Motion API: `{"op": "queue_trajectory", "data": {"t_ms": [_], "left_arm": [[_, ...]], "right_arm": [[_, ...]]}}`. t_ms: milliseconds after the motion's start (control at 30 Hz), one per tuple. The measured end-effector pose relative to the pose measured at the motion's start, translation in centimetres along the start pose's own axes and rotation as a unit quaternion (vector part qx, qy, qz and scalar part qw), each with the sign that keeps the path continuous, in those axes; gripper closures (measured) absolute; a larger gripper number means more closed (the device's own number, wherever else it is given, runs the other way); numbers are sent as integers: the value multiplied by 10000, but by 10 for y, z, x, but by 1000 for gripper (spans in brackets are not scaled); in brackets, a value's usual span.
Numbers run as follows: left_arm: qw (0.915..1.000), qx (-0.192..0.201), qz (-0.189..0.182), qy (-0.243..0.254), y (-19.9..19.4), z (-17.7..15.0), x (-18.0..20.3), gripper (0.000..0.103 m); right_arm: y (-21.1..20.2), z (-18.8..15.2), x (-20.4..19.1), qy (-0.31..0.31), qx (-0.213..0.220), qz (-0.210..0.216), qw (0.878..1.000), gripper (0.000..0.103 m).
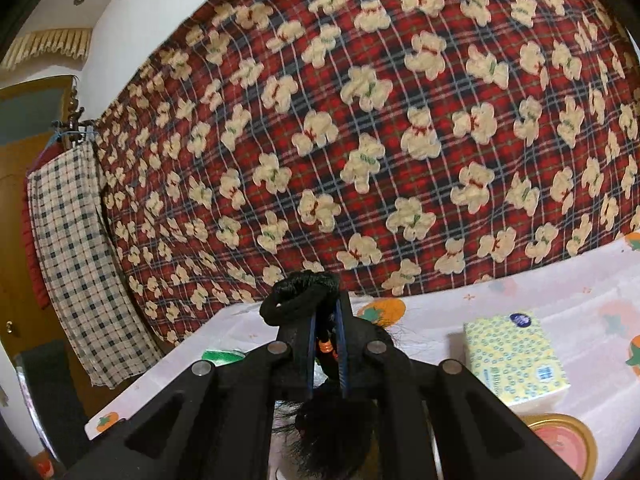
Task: Organize soft objects
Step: 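Lower both items into the tin and open both grippers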
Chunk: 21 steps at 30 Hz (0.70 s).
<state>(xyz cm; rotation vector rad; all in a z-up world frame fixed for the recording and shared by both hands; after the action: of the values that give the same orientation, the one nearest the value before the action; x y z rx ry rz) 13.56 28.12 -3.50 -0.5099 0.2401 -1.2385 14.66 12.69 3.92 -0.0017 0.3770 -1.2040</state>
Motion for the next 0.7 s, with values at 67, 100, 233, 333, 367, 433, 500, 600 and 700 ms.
{"op": "queue_trajectory", "data": {"t_ms": [67,100,233,333,367,433,500,600,700], "left_arm": [[9999,-77,78,16,5,-2,-3,78],[9999,-97,124,36,7,-2,-4,78],[9994,-209,249,70,16,-6,-6,78],[9993,-187,295,110,16,-5,-7,78],[9990,-177,376,167,17,-5,-7,78],[9987,-190,440,201,18,-5,-7,78],[9983,-196,490,240,18,-5,-7,78],[9978,-186,564,299,19,-5,-7,78],[9971,-236,652,310,19,-5,-8,69]], "right_arm": [[10,-4,2,46,-89,-31,9999,93],[14,-5,3,68,-135,-43,9999,93],[28,-9,3,37,-283,-82,9996,93],[36,-11,0,-28,-383,-104,9992,93],[38,-12,-1,-39,-423,-104,9990,93],[43,-17,-1,-23,-541,-76,9985,93],[43,-17,0,32,-557,-35,9984,93],[48,-19,-1,22,-706,87,9975,92],[51,-21,-3,37,-781,187,9968,80]]}}
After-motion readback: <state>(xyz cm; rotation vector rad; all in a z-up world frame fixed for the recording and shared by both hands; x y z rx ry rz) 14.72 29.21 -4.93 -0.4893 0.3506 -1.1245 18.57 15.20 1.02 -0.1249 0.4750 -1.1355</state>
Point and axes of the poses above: each gripper's, at about its wrist camera, not at the fingertips, and y roughly the way its jaws point, x to its right, z to its top, the point moved 7 cm from there along y, roughly the way its jaws point, and after that the axes turned 2 degrees about y, right-handed, at the moved point
